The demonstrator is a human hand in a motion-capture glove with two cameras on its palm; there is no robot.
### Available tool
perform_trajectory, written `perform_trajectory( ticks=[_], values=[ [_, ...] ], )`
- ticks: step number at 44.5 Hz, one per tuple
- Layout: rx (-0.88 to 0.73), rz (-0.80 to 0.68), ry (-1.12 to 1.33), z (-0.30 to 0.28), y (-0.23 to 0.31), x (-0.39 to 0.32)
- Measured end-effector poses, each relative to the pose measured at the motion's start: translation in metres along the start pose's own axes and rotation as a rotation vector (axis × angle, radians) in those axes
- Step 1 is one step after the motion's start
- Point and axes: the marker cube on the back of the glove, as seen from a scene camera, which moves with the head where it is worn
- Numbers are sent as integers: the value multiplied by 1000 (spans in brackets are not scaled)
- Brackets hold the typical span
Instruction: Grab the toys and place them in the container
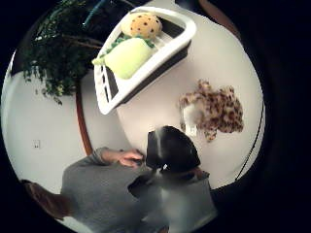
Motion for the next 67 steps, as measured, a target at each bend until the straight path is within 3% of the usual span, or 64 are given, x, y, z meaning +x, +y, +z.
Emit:
perform_trajectory(
  ticks=[17, 29, 40, 48, 58, 67],
  values=[
    [-224, 47, 78, 108, -1, -1],
    [-126, 87, 171, 128, -4, 0],
    [89, 100, 161, 131, -9, -4],
    [124, 116, 68, 103, -23, 2],
    [319, 103, -69, -30, -36, 4],
    [336, 55, -56, -70, -56, -11]
  ],
)
